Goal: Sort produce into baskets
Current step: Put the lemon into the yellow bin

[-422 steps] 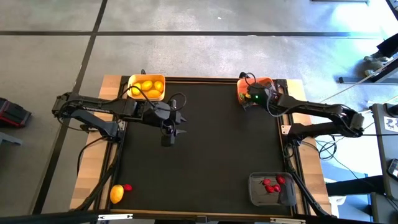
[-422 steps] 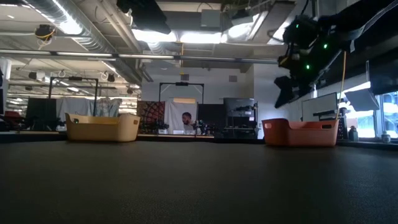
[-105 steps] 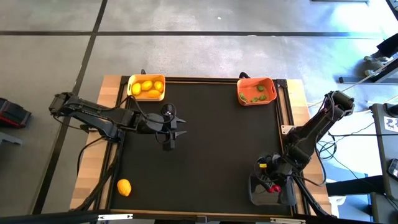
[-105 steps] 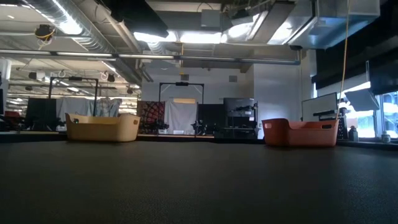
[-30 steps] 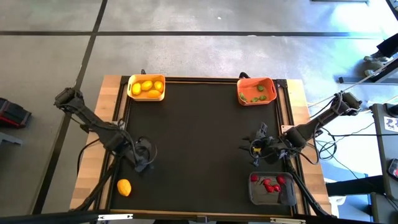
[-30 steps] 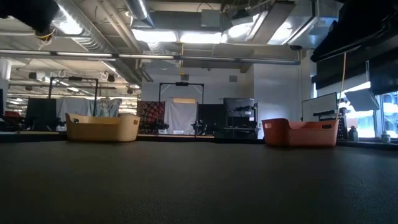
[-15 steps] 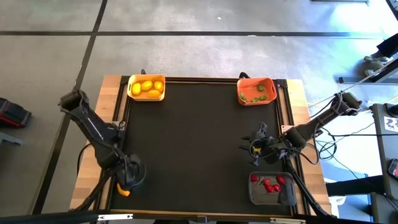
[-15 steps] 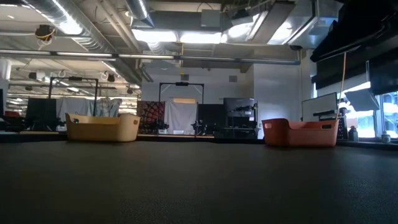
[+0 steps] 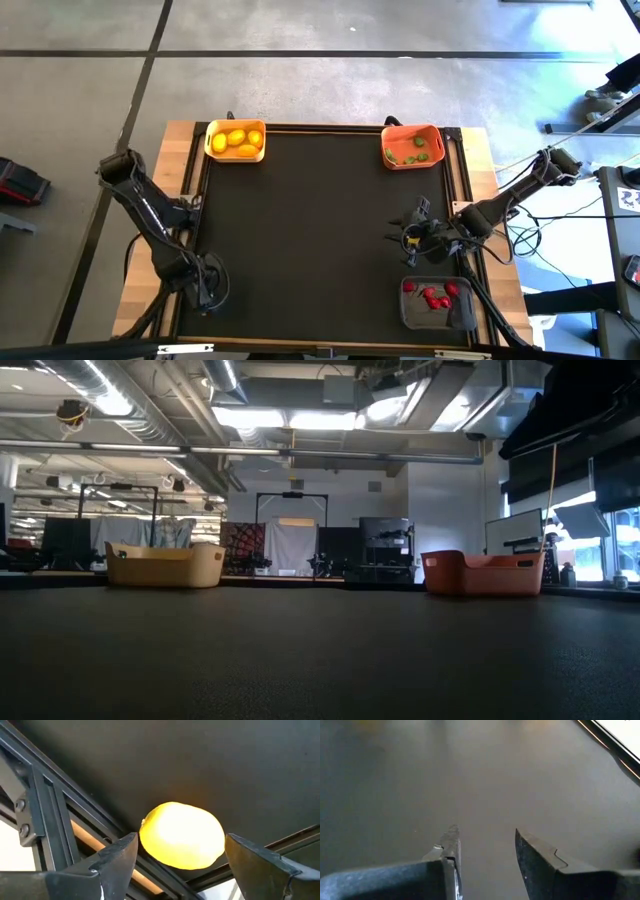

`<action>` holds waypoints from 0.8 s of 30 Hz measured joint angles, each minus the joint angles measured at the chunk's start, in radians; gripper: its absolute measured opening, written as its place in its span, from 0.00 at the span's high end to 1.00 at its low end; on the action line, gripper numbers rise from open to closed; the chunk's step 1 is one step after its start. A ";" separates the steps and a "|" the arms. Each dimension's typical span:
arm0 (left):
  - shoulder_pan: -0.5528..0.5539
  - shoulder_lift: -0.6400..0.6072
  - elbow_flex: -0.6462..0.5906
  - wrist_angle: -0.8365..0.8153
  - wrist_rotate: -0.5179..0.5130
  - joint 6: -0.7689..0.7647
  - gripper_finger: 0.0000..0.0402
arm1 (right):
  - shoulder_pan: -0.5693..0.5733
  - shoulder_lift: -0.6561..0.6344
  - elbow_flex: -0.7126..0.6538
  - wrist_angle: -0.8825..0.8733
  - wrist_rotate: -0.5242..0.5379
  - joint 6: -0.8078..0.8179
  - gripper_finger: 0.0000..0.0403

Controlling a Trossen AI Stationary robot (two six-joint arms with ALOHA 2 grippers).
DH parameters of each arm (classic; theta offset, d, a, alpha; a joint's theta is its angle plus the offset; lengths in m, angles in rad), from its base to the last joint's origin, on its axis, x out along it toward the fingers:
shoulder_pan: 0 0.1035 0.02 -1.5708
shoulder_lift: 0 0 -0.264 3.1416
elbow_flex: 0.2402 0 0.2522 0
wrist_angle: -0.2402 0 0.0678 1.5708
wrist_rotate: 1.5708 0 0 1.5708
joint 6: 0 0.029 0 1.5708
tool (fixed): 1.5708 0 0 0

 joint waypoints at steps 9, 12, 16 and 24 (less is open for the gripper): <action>0.000 0.094 0.000 0.096 0.047 0.167 0.27 | 0.000 0.000 0.000 -0.001 0.000 0.000 0.68; 0.000 0.126 0.000 0.100 0.089 0.228 0.27 | 0.000 0.000 0.000 -0.001 0.000 0.000 0.68; 0.000 0.158 0.000 0.101 0.101 0.304 0.27 | 0.000 0.000 0.000 -0.001 0.000 0.000 0.68; 0.000 0.171 0.000 0.105 0.160 0.359 0.27 | 0.000 0.000 0.000 0.000 0.000 0.000 0.68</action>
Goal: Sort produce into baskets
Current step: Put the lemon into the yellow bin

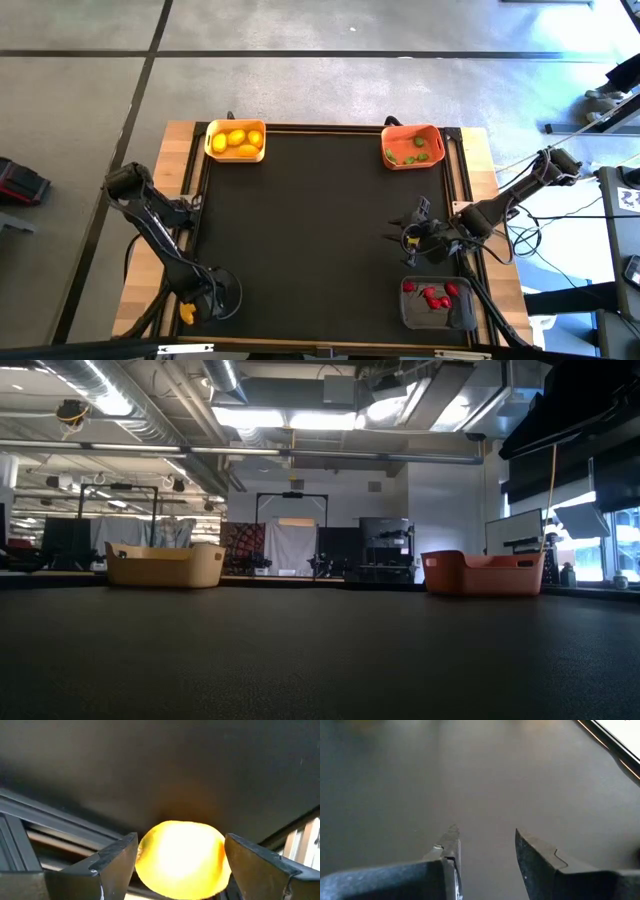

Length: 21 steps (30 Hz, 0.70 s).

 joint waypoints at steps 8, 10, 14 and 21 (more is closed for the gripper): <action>-0.001 0.000 0.000 0.017 0.026 0.081 0.38 | 0.000 0.000 0.000 0.000 0.000 0.000 0.68; -0.001 0.000 0.000 0.034 0.026 0.094 0.44 | 0.000 0.000 0.000 0.000 0.000 0.000 0.68; 0.002 0.000 0.000 0.068 0.026 0.126 0.55 | 0.000 0.000 0.000 0.000 0.000 -0.002 0.68; 0.065 -0.001 0.000 0.080 0.003 0.190 0.66 | 0.000 0.000 0.000 0.000 0.000 -0.002 0.68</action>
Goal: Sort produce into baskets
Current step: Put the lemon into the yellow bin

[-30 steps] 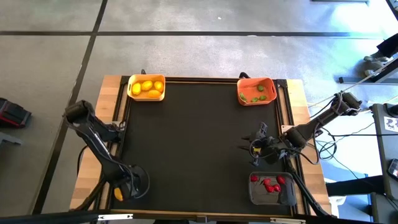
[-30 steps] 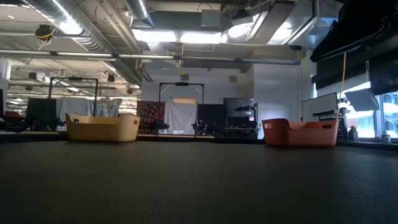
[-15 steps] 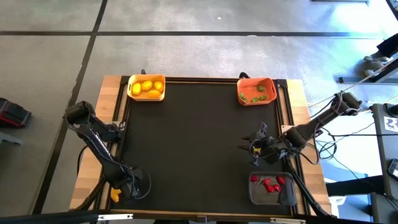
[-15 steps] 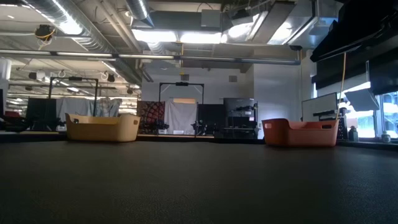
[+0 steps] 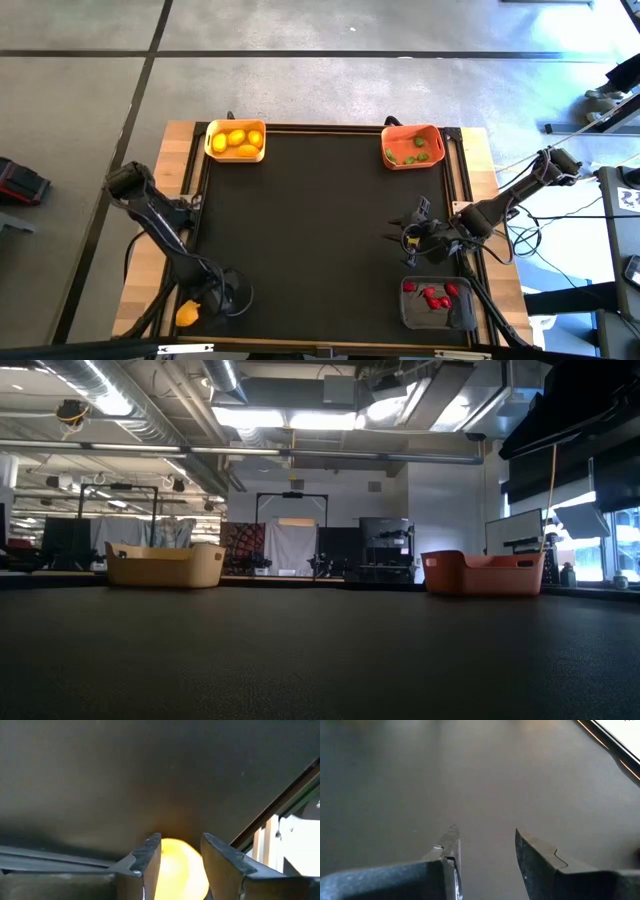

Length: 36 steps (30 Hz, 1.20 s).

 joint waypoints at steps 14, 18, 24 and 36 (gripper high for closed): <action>0.053 -0.035 0.000 -0.032 0.070 -0.167 0.48 | 0.000 0.000 0.000 0.000 0.002 0.000 0.68; 0.048 -0.036 0.000 -0.023 0.188 -0.305 0.42 | 0.000 0.000 0.000 -0.002 0.034 -0.001 0.68; 0.043 -0.034 0.000 -0.011 0.225 -0.417 0.42 | 0.000 0.000 0.000 -0.002 0.035 -0.001 0.68; -0.011 0.039 0.000 -0.023 0.276 -0.425 0.44 | 0.000 0.000 0.000 -0.003 0.035 -0.002 0.68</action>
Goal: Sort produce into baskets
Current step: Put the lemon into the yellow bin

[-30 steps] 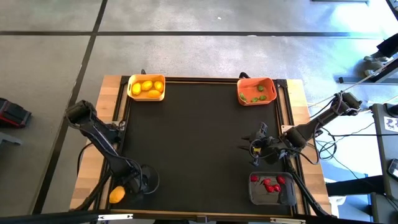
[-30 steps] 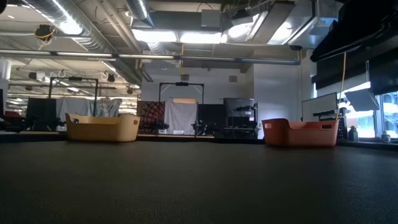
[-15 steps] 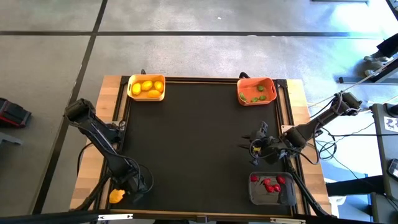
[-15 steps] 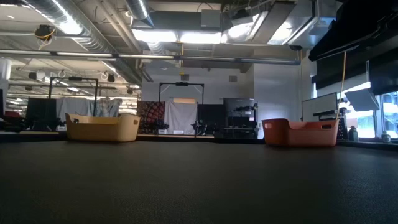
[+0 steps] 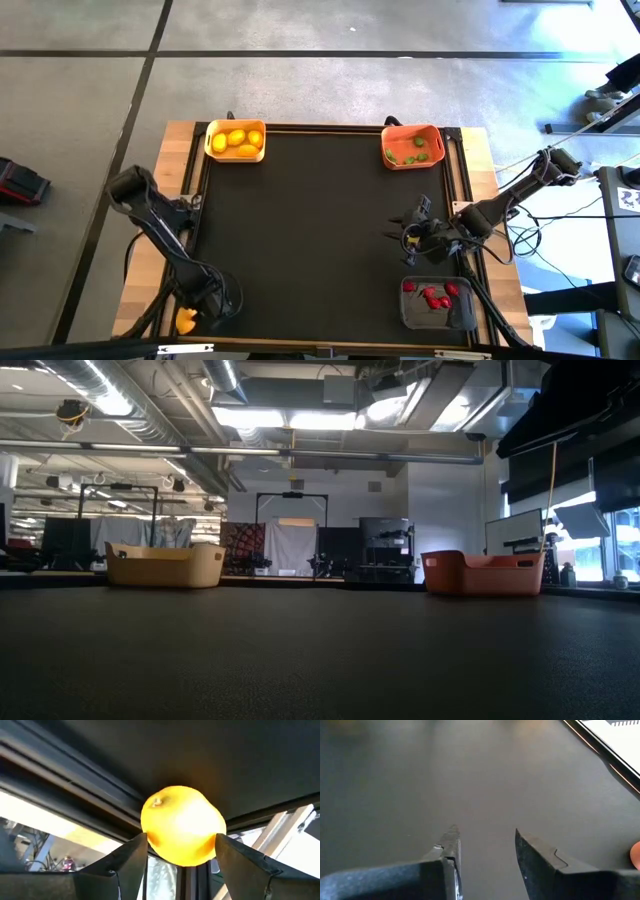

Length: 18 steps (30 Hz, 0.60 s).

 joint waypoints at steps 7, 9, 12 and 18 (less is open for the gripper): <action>-0.035 0.042 0.003 0.100 0.002 0.023 0.44 | 0.000 0.008 0.000 0.001 -0.001 0.001 0.68; -0.038 0.051 0.004 0.093 0.007 0.015 0.44 | 0.000 0.017 0.000 0.005 0.000 0.001 0.68; -0.039 0.063 0.005 0.086 0.029 0.014 0.44 | 0.000 0.034 0.000 0.004 -0.001 0.001 0.68; -0.036 0.064 0.002 0.112 0.034 0.026 0.44 | 0.000 0.065 0.000 0.004 -0.001 0.001 0.68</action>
